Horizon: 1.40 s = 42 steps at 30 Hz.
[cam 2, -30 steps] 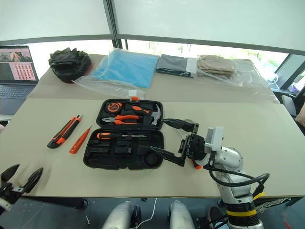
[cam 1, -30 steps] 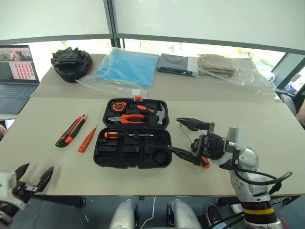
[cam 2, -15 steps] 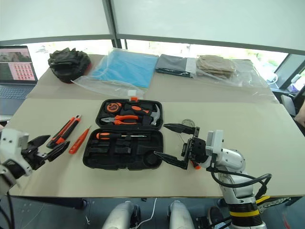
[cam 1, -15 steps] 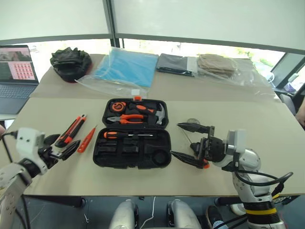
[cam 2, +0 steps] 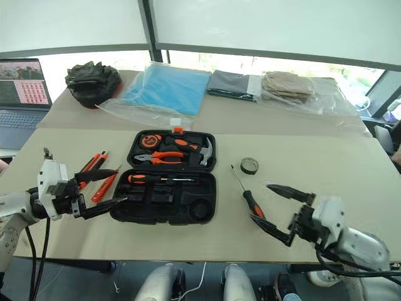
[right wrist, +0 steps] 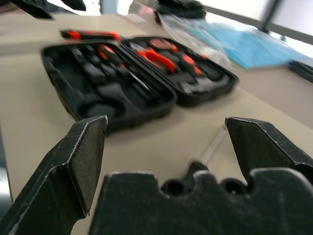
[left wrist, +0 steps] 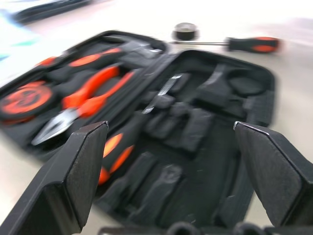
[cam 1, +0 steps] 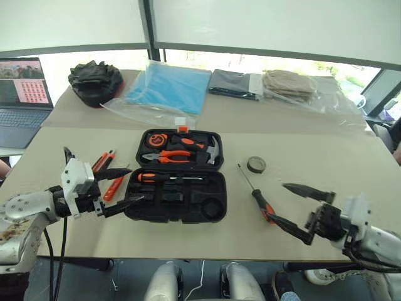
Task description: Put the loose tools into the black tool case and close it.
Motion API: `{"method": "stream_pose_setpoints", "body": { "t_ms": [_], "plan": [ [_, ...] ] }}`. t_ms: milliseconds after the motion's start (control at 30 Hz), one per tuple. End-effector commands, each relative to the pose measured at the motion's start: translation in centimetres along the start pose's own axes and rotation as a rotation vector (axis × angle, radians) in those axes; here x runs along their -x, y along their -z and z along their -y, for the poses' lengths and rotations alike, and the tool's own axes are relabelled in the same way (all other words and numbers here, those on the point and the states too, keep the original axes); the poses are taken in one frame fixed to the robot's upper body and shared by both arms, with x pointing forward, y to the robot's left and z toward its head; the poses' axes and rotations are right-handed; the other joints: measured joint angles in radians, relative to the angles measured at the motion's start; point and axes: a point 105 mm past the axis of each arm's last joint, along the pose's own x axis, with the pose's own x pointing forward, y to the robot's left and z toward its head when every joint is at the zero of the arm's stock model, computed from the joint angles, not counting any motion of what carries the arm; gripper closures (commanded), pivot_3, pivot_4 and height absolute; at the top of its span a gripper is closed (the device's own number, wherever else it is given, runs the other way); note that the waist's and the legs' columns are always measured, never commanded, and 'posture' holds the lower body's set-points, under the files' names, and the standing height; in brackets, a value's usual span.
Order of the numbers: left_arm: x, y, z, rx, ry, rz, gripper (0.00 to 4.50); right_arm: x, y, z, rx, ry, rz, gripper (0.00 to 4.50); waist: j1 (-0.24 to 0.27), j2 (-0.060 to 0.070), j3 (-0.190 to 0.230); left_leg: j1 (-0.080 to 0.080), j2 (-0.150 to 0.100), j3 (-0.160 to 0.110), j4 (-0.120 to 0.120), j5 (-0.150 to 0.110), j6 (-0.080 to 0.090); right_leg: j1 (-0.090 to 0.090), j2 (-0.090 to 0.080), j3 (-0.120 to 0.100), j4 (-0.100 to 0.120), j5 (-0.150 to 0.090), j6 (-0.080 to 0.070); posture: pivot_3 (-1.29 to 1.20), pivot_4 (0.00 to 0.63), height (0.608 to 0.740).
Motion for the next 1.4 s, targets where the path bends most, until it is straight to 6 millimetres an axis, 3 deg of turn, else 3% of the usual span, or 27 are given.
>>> {"method": "stream_pose_setpoints", "body": {
  "t_ms": [33, 133, 200, 333, 400, 533, 600, 733, 967, 1067, 1133, 1233, 1400],
  "plan": [
    [0.6, 0.9, 0.3, -0.050, 0.073, -0.011, 0.06, 2.4, 1.1, 0.9, 0.050, 0.171, -0.166, 0.00, -0.003, 0.000, 0.000, 0.000, 0.000, 0.000, 0.000, 0.000, 0.000, 0.000, 0.000, 0.000, 0.000, -0.001, 0.000, 0.00, 0.150, 0.740],
    [1.0, 1.2, 0.5, -0.059, 0.101, 0.011, 0.06, 2.4, 0.1, 0.4, 0.032, 0.176, -0.155, 0.00, -0.014, 0.000, 0.000, 0.000, 0.004, 0.002, 0.000, 0.000, 0.000, -0.001, 0.001, 0.002, 0.000, -0.002, -0.003, 0.00, 0.150, 0.740],
    [0.9, 1.6, 0.8, -0.050, 0.116, 0.016, 0.06, 0.2, -1.1, 0.7, -0.054, 0.173, -0.144, 0.00, -0.017, 0.000, 0.000, 0.001, 0.005, 0.003, 0.000, 0.000, 0.000, 0.000, 0.002, 0.002, 0.000, -0.002, -0.003, 0.00, 0.150, 0.740],
    [0.8, 1.6, 1.0, -0.078, 0.105, 0.046, 0.06, -2.8, -1.4, 1.6, -0.147, 0.172, -0.257, 0.00, -0.021, 0.000, 0.000, 0.002, 0.007, 0.005, 0.001, 0.000, -0.001, -0.001, 0.000, 0.002, 0.000, 0.001, -0.003, 0.00, 0.150, 0.740],
    [0.7, 1.9, 1.3, -0.150, 0.118, 0.025, 0.06, -4.4, -0.9, 2.0, -0.160, 0.144, -0.354, 0.00, -0.014, 0.000, 0.000, 0.002, 0.007, 0.005, 0.001, 0.000, -0.001, -0.002, 0.001, 0.000, 0.000, 0.001, -0.005, 0.00, 0.150, 0.740],
    [0.6, 1.6, 1.5, -0.122, 0.094, 0.047, 0.06, -6.3, -0.2, 1.6, -0.238, 0.085, -0.456, 0.00, -0.007, 0.000, 0.000, -0.004, 0.006, 0.004, 0.001, 0.001, 0.000, -0.007, 0.001, 0.000, -0.001, 0.005, -0.013, 0.00, 0.150, 0.740],
    [0.8, 1.7, 2.0, -0.118, 0.108, 0.033, 0.06, -7.2, 0.6, 1.4, -0.243, 0.062, -0.524, 0.00, -0.003, 0.000, 0.000, -0.007, 0.005, 0.002, 0.001, 0.000, 0.000, -0.008, 0.001, -0.002, -0.001, 0.007, -0.007, 0.00, 0.150, 0.740],
    [0.9, 1.5, 2.3, -0.106, 0.105, 0.031, 0.00, -8.6, 1.7, 1.9, -0.231, 0.104, -0.592, 1.03, -0.012, 0.000, 0.000, -0.012, 0.005, 0.003, 0.002, -0.002, 0.001, -0.012, 0.001, -0.001, -0.002, 0.007, -0.005, 0.00, 0.150, 0.740],
    [0.6, -0.2, 2.2, -0.119, 0.073, 0.096, 0.00, -8.2, 1.7, 2.4, -0.225, 0.167, -0.589, 3.49, -0.010, -0.001, 0.000, -0.014, 0.005, 0.003, 0.003, -0.001, 0.001, -0.013, 0.002, -0.002, -0.001, 0.007, -0.004, 0.00, 0.150, 0.740],
    [0.3, -1.5, 1.7, -0.119, 0.053, 0.138, 0.00, -6.9, 1.7, 3.4, -0.268, 0.245, -0.541, 3.51, -0.006, -0.002, -0.001, -0.014, 0.005, 0.002, 0.003, -0.001, 0.001, -0.013, 0.002, -0.002, -0.001, 0.007, -0.004, 0.00, 0.150, 0.740],
    [0.3, -1.7, 1.6, -0.104, 0.040, 0.142, 0.00, -7.0, -0.3, 3.4, -0.204, 0.184, -0.381, 3.51, -0.005, -0.002, -0.001, -0.014, 0.004, 0.002, 0.004, -0.001, 0.001, -0.012, 0.002, -0.002, -0.001, 0.008, -0.003, 0.00, 0.150, 0.740],
    [0.8, -1.4, 1.3, -0.037, -0.019, 0.160, 0.00, -8.0, -5.6, 1.5, -0.030, -0.119, -0.100, 3.51, -0.021, -0.001, -0.001, -0.013, 0.003, 0.002, 0.004, -0.001, 0.001, -0.012, 0.002, -0.001, -0.001, 0.007, -0.001, 0.00, 0.150, 0.740],
    [1.7, 0.0, 1.6, 0.028, -0.123, 0.156, 0.00, -11.8, -7.8, 0.7, 0.094, -0.373, -0.080, 3.51, -0.051, -0.003, 0.001, -0.002, 0.009, 0.004, 0.003, -0.001, 0.000, -0.005, 0.007, 0.001, 0.000, 0.005, 0.003, 0.00, 0.150, 0.740]
  ]
}}
